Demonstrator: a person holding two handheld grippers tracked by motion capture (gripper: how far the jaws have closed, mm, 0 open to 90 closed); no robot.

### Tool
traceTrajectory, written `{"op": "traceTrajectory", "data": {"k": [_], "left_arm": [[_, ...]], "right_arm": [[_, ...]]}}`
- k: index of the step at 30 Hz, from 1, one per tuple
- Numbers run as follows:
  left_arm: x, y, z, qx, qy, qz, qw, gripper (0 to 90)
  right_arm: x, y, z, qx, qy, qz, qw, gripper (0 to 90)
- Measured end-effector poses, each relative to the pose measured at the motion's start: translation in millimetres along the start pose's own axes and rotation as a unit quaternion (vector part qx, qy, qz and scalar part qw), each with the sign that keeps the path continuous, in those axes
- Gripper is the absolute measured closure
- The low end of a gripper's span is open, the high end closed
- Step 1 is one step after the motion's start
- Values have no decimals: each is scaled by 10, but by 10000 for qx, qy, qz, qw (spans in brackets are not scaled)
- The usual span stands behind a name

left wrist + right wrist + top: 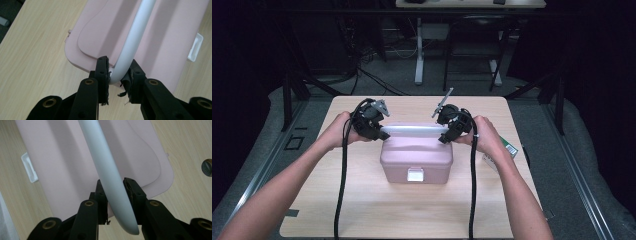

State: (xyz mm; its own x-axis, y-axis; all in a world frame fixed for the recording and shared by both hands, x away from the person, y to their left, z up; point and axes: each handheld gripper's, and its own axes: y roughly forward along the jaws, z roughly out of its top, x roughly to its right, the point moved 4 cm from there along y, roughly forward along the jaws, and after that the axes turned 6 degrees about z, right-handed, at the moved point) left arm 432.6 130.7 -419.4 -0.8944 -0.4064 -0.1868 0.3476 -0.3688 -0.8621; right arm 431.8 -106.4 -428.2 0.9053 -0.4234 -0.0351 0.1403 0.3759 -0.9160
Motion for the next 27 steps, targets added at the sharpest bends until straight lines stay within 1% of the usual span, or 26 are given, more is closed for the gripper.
{"op": "traceTrajectory", "data": {"k": [2, 4, 6, 7, 10, 12, 14, 19, 23, 27], "left_arm": [[21, -1, 3, 2, -2, -25, 10000, 751], [32, 2, 8, 10, 6, -8, 10000, 752], [26, 5, 9, 10, -5, -12, 10000, 753], [21, 7, 9, 12, -8, -19, 10000, 753], [16, 11, 15, 5, -17, -29, 10000, 753], [15, 12, 17, 1, -11, -32, 10000, 754], [12, 13, 18, 6, -5, -30, 10000, 753], [0, 16, 18, 32, -39, -63, 10000, 751], [35, 15, 27, 71, -23, -25, 10000, 750], [42, 21, 21, 142, -84, -19, 9999, 749]], "right_arm": [[-7, -7, -17, 37, 12, -24, 10000, 735], [-3, -12, -31, 108, 41, 19, 9999, 706], [4, -30, -45, 79, 65, -33, 9999, 654], [9, -42, -58, 81, 88, -37, 9999, 652], [31, -58, -110, 51, 147, -46, 9999, 667], [34, -59, -132, 57, 122, -60, 9999, 716], [37, -58, -137, 82, 95, -113, 9999, 737], [18, -50, -129, 43, 53, -191, 9998, 746], [-12, -64, -160, 27, 42, -185, 9998, 748], [-4, -71, -189, 134, 116, -163, 9997, 746]]}}
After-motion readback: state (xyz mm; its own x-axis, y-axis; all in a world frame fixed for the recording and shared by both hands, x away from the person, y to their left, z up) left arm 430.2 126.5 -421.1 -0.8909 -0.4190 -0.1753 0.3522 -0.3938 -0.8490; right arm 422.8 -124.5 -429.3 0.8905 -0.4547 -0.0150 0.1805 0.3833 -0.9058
